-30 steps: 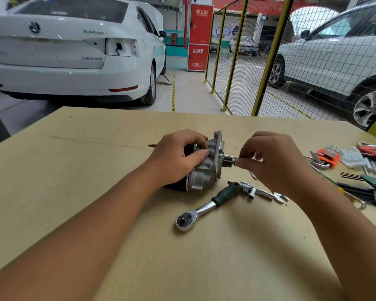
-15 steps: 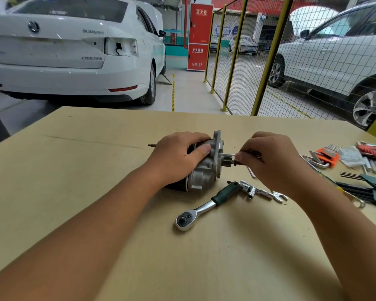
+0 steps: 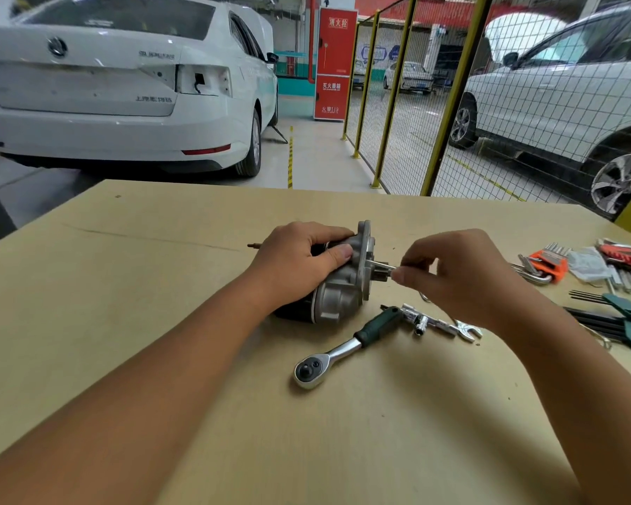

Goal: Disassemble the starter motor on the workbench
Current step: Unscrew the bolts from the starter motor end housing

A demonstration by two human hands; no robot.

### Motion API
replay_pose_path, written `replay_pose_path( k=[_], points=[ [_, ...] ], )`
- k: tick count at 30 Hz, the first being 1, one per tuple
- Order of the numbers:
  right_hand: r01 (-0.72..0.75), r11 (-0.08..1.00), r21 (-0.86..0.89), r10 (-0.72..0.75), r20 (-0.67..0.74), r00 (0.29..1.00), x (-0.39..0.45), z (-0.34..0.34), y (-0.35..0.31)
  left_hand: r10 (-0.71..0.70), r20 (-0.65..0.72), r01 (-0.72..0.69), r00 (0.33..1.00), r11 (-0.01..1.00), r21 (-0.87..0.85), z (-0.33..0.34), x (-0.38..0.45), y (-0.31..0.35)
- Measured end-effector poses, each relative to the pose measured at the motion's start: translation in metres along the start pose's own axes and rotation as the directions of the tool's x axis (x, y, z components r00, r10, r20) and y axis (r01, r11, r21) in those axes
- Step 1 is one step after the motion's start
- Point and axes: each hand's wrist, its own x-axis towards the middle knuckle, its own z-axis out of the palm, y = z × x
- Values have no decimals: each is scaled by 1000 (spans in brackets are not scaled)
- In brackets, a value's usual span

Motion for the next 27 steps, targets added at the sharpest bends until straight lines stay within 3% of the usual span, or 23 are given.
replay_pose_path(
  k=[5, 11, 20, 27],
  points=[
    [9, 999, -33, -8, 40, 999, 3, 2, -2, 14, -6, -14, 1000, 1000, 10, 1, -1, -1],
    [-3, 994, -113, 0, -28, 1000, 2, 3, -3, 34, 11, -34, 999, 999, 41, 0, -3, 3],
    [-19, 999, 32, 22, -99, 995, 1, 9, -4, 67, 29, -70, 997, 992, 102, -1, -8, 5],
    [-11, 1000, 4, 11, -72, 997, 2, 5, -2, 63, 23, -65, 998, 993, 96, -1, -8, 4]
  ],
)
